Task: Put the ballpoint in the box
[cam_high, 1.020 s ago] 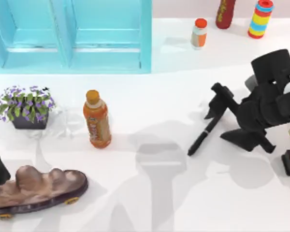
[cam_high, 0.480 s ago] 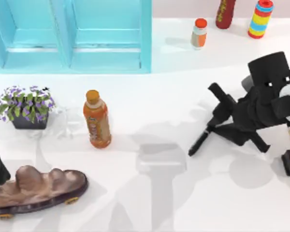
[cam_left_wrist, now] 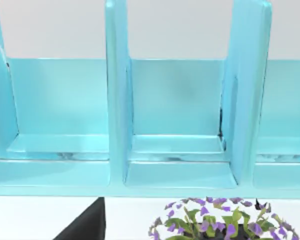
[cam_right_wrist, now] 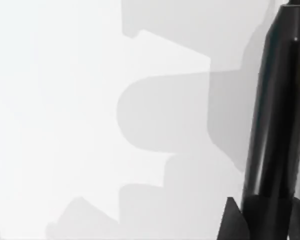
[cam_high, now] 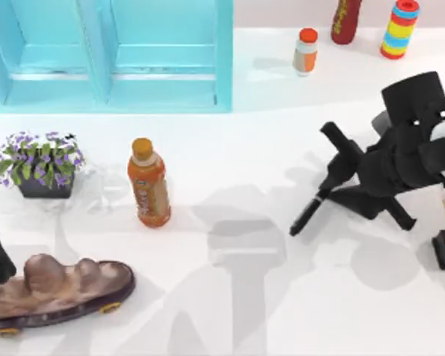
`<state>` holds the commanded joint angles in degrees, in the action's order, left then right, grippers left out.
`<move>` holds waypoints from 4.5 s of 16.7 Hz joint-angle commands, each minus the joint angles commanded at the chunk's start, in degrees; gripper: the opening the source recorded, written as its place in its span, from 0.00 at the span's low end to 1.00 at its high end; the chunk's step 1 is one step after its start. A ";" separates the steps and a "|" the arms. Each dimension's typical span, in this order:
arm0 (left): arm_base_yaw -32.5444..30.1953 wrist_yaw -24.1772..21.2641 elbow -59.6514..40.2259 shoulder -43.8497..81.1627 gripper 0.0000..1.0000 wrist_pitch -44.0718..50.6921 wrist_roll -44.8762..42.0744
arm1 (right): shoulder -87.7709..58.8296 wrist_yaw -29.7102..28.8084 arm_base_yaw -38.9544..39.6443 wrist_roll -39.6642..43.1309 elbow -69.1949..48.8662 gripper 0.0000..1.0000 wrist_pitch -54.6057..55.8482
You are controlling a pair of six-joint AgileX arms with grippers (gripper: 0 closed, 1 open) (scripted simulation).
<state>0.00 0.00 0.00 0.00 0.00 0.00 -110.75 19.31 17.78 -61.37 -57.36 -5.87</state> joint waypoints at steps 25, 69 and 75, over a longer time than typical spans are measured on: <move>0.00 0.00 0.00 0.00 1.00 0.00 0.00 | 12.08 -1.01 -14.97 1.22 -12.74 0.00 -18.59; 0.00 0.00 0.00 0.00 1.00 0.00 0.00 | 21.81 2.37 -59.39 6.09 10.74 0.23 -12.64; 0.00 0.00 0.00 0.00 1.00 0.00 0.00 | 21.81 2.37 -59.39 6.09 10.74 0.68 -12.64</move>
<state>0.00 0.00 0.00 0.00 0.00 0.00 -88.94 21.68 -41.61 -55.28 -46.62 -18.51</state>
